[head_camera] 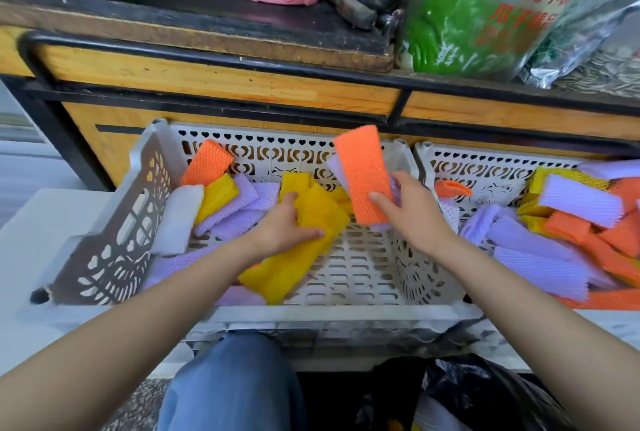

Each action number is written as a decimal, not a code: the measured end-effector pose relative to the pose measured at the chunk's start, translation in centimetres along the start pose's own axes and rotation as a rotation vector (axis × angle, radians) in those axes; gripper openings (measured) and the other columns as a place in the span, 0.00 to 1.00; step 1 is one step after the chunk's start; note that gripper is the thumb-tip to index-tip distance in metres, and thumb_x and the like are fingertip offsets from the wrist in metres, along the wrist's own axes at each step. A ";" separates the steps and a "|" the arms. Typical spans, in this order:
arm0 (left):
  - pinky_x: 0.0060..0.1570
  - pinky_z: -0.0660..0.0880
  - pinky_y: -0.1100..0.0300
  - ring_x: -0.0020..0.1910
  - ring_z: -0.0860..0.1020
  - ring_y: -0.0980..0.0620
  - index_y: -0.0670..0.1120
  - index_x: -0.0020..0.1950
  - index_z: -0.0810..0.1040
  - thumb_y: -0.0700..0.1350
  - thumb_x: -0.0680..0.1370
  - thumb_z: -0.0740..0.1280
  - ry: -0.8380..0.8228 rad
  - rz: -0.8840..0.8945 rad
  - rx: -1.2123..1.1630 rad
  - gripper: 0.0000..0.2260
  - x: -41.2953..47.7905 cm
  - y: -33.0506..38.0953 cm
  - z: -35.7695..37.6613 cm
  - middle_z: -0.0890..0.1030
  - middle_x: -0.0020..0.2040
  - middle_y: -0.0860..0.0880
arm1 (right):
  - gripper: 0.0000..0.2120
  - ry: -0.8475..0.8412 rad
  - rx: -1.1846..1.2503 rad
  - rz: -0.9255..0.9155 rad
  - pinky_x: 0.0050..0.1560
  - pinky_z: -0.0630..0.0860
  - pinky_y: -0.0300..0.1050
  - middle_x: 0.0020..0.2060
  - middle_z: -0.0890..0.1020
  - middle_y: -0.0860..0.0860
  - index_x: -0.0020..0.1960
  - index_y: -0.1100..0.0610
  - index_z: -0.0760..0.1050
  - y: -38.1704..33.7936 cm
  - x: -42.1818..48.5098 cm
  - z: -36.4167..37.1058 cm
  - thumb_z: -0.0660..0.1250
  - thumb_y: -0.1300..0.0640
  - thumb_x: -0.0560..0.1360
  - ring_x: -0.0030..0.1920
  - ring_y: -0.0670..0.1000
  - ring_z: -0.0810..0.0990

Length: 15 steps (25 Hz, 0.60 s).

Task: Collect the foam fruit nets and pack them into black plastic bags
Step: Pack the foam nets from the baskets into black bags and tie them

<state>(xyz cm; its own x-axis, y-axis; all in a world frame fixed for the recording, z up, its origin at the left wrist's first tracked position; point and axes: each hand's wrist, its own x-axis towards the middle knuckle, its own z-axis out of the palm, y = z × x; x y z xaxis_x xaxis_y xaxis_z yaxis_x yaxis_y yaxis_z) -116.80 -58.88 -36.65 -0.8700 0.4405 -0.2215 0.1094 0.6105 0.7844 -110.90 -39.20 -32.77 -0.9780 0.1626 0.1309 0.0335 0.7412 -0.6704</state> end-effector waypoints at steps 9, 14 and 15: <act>0.54 0.73 0.58 0.59 0.74 0.50 0.41 0.66 0.66 0.53 0.81 0.57 0.435 0.083 -0.656 0.19 -3.4 0.6 -1.5 0.76 0.58 0.50 | 0.15 -0.278 0.451 0.042 0.43 0.76 0.28 0.53 0.77 0.44 0.65 0.55 0.68 -7.0 -3.5 1.2 0.58 0.55 0.80 0.45 0.35 0.79; 0.57 0.76 0.56 0.61 0.77 0.51 0.45 0.67 0.69 0.59 0.77 0.59 0.056 0.264 -0.945 0.24 -5.7 0.4 -2.4 0.77 0.62 0.47 | 0.16 -0.324 0.411 0.075 0.60 0.75 0.44 0.59 0.76 0.51 0.67 0.56 0.64 -8.4 -2.9 3.7 0.57 0.56 0.80 0.60 0.50 0.76; 0.56 0.77 0.58 0.61 0.77 0.51 0.44 0.68 0.66 0.54 0.75 0.65 0.100 0.272 -0.865 0.25 -6.0 0.2 -2.9 0.77 0.63 0.46 | 0.15 -0.338 0.438 0.074 0.58 0.76 0.43 0.59 0.76 0.52 0.66 0.56 0.65 -8.6 -2.8 4.2 0.58 0.57 0.80 0.60 0.50 0.76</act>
<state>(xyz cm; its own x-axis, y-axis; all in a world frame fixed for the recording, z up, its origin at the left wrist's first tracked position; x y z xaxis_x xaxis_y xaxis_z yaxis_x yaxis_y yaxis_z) -112.94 -63.27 -33.51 -0.9091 0.4131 0.0543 -0.0468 -0.2308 0.9719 -109.27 -48.80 -30.45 -0.9903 -0.0678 -0.1212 0.0862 0.3843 -0.9192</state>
